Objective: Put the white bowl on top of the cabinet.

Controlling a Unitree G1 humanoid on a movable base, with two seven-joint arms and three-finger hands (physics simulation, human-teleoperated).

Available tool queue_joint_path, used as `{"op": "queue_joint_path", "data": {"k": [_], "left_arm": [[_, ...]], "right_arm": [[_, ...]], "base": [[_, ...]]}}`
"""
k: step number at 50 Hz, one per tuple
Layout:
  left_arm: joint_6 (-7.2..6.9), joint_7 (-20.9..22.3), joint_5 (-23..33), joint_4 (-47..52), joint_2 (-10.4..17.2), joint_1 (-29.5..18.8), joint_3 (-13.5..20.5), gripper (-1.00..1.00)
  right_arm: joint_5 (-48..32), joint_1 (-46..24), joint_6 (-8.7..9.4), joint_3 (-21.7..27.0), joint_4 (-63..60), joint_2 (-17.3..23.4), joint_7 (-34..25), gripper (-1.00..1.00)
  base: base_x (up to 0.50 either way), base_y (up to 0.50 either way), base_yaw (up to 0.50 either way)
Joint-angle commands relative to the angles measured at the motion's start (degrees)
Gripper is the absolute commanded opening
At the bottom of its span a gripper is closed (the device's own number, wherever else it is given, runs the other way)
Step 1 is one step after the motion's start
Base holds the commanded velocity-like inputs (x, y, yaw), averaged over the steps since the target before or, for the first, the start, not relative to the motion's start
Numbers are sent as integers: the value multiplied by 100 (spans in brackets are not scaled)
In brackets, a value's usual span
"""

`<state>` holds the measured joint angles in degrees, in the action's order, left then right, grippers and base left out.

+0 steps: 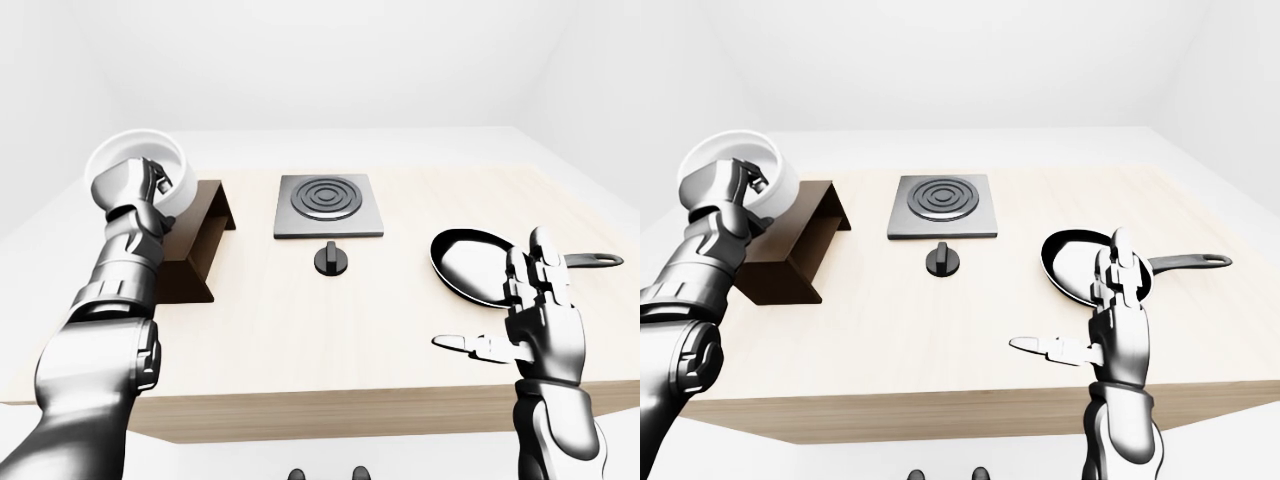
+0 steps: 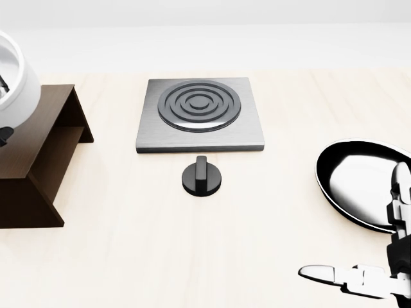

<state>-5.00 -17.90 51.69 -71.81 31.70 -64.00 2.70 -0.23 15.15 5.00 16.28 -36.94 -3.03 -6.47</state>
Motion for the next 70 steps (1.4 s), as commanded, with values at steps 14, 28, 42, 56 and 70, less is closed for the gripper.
{"op": "queue_joint_path", "data": {"k": [14,28,42,56,70], "left_arm": [[0,-405,100,-166,-75,-108,-13,-100],[0,-408,22,-258,-122,-89,-1,-100],[0,-431,10,-280,-86,-38,5,-100],[0,-416,12,-306,-34,-33,17,-100],[0,-403,-7,-377,-7,-41,54,-100]], "right_arm": [[-3,28,0,3,-35,-19,-12,100],[-10,44,0,-5,-41,-26,-14,100],[-26,81,0,-28,-67,-44,-34,100],[-57,127,0,-74,-72,-59,-42,100],[-94,207,0,-127,-79,-86,-67,100]], "base": [[0,0,0],[0,0,0],[0,0,0],[0,0,0],[0,0,0]]}}
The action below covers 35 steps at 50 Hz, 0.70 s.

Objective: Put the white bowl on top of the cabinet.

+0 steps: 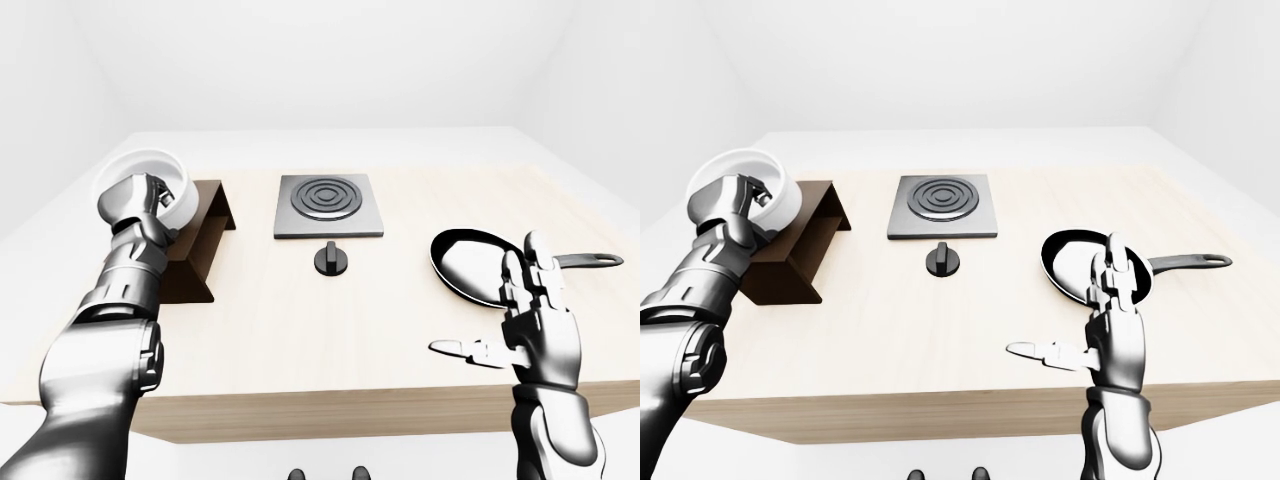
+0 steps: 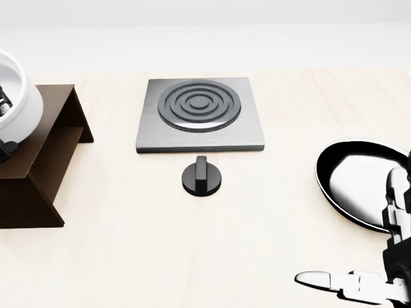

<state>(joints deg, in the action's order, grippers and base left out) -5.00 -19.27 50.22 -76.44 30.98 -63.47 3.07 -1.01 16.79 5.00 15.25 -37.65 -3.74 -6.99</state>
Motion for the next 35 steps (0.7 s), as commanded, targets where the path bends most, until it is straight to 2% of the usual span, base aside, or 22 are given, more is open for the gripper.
{"op": "queue_joint_path", "data": {"k": [1,35], "left_arm": [[0,-265,138,82,66,-95,19,-100],[0,-337,114,16,-31,-2,28,-100]], "right_arm": [[-16,45,0,-25,-8,-16,-16,100],[-47,73,0,-55,-28,-27,-26,100]], "base": [[0,0,0],[0,0,0]]}}
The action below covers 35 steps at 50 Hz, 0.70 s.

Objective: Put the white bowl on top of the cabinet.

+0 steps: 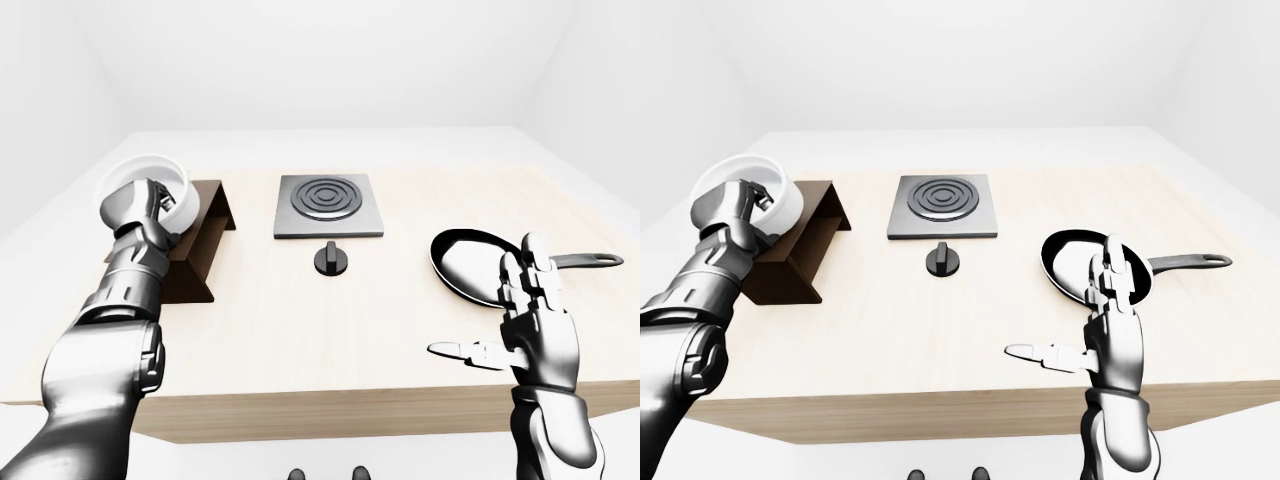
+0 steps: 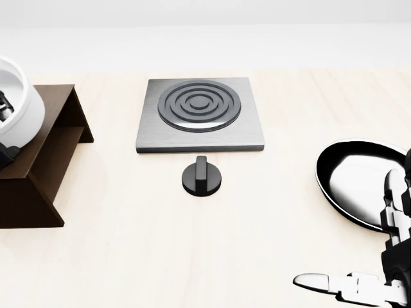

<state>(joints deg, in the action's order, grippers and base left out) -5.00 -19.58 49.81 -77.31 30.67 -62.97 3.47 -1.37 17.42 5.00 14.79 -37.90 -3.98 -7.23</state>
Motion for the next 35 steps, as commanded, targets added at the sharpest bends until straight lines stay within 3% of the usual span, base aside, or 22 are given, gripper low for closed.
{"op": "queue_joint_path", "data": {"k": [1,35], "left_arm": [[0,-319,148,98,-1,-39,-6,-100],[0,-345,68,69,42,80,43,-100]], "right_arm": [[-7,15,0,-11,-4,-5,-7,100],[-60,69,0,-91,21,-15,-4,100]], "base": [[0,0,0],[0,0,0]]}}
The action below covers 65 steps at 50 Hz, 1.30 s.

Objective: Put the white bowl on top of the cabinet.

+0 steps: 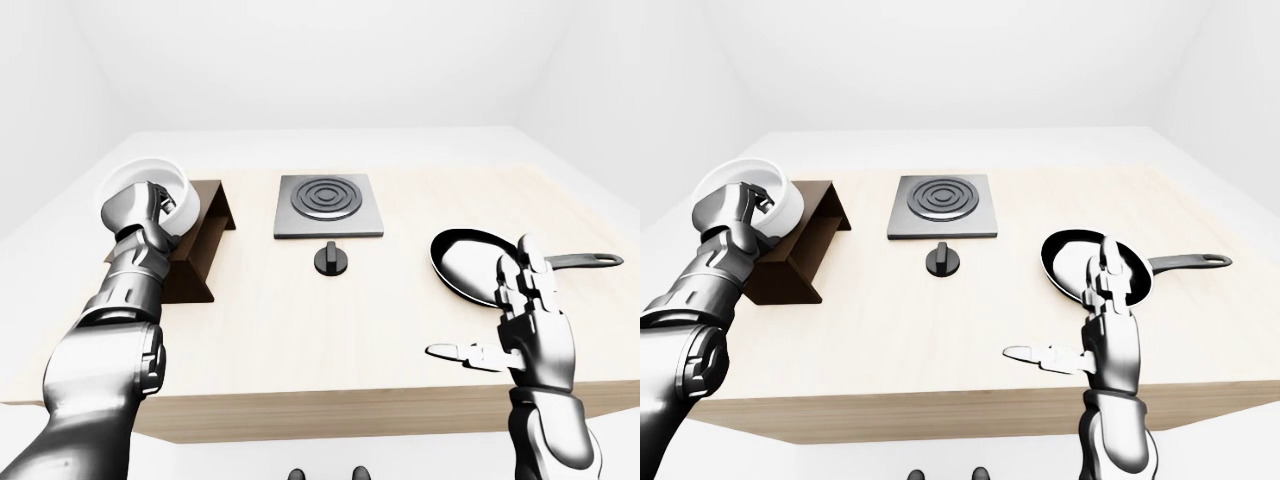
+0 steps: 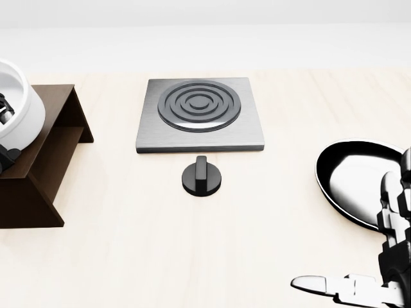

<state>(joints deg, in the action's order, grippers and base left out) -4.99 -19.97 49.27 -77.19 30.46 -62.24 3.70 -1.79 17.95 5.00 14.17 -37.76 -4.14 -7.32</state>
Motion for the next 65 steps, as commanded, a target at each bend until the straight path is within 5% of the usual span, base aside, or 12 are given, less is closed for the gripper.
{"op": "queue_joint_path", "data": {"k": [1,2,3,33,41,49,55,65], "left_arm": [[-1,-304,127,56,60,16,13,-100],[-1,-304,127,57,60,17,12,-100],[-1,-281,133,55,57,21,5,100],[-1,-256,126,97,77,22,2,100],[-1,-202,-86,809,190,250,11,100],[-1,1615,435,5771,44,2261,524,100],[-1,2571,1025,8046,-273,3125,881,100],[-1,3275,1630,9678,-811,3671,1038,100]], "right_arm": [[-20,20,0,-33,8,2,3,100],[-20,20,0,-34,8,2,3,100],[-24,21,0,-41,16,3,2,100],[-35,20,-1,-72,51,16,11,100],[-36,-10,0,-71,90,30,27,100],[-55,-27,0,-94,128,40,55,100],[-56,-46,0,-102,146,50,68,100],[-68,-47,0,-127,172,66,92,100]], "base": [[1,0,0],[0,0,0],[0,0,0],[0,0,0],[0,0,0],[0,0,0],[0,0,0],[0,0,0]]}}
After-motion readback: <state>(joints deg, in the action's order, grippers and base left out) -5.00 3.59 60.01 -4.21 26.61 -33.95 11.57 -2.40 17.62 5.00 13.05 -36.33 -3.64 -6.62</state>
